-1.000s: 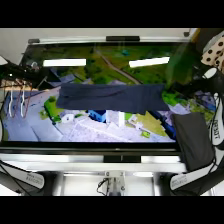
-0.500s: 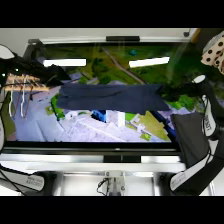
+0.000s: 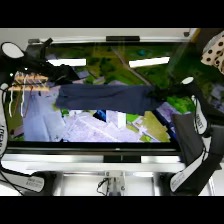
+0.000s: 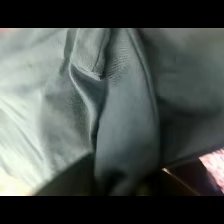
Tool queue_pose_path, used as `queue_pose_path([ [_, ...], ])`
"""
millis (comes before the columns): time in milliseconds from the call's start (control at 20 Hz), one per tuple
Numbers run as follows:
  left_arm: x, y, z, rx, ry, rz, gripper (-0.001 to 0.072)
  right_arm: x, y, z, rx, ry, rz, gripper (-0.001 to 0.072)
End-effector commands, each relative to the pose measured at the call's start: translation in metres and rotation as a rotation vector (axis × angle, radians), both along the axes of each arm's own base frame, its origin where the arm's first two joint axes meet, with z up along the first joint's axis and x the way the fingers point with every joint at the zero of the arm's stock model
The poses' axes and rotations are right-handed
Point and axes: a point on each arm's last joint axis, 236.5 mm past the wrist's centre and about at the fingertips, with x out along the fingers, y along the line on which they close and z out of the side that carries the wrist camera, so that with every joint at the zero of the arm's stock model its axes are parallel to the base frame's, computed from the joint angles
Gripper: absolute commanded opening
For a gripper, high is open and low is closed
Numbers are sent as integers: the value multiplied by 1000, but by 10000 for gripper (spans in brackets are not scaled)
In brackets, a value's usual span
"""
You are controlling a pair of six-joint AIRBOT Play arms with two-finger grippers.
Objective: Fold the shirts.
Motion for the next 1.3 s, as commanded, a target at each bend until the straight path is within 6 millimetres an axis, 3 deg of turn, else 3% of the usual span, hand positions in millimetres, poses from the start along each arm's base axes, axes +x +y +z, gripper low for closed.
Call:
queue_pose_path([
  [0,5,-23,-8,-5,-17,-17,701,-2,28,33,107,-35,44,74],
  [50,2,-34,-14,-4,-3,-39,630,-3,30,43,117,-35,39,72],
  [150,-5,-61,-33,-1,26,-89,138,-4,33,78,133,-86,47,72],
  [200,-5,-78,-45,0,34,-107,41,-6,35,101,137,-110,48,72],
  [300,-8,-119,-78,0,58,-125,39,-20,37,145,125,-162,76,71],
  [400,-23,-164,-108,-26,117,-154,39,-36,40,188,124,-193,81,71],
  [500,-33,-210,-117,-114,144,-155,39,-53,39,219,91,-212,72,72],
  [600,-28,-242,-117,-187,123,-104,39,-71,37,241,57,-221,70,72],
  [800,-17,-276,-117,-267,120,22,39,-102,43,284,56,-262,73,72],
  [1050,-46,-329,-127,-358,198,36,38,-120,46,307,59,-274,58,72],
  [1150,-56,-331,-130,-350,207,-8,37,-119,45,307,59,-270,48,71],
  [1250,-41,-303,-125,-290,146,-31,35,-115,46,299,30,-264,43,71],
])
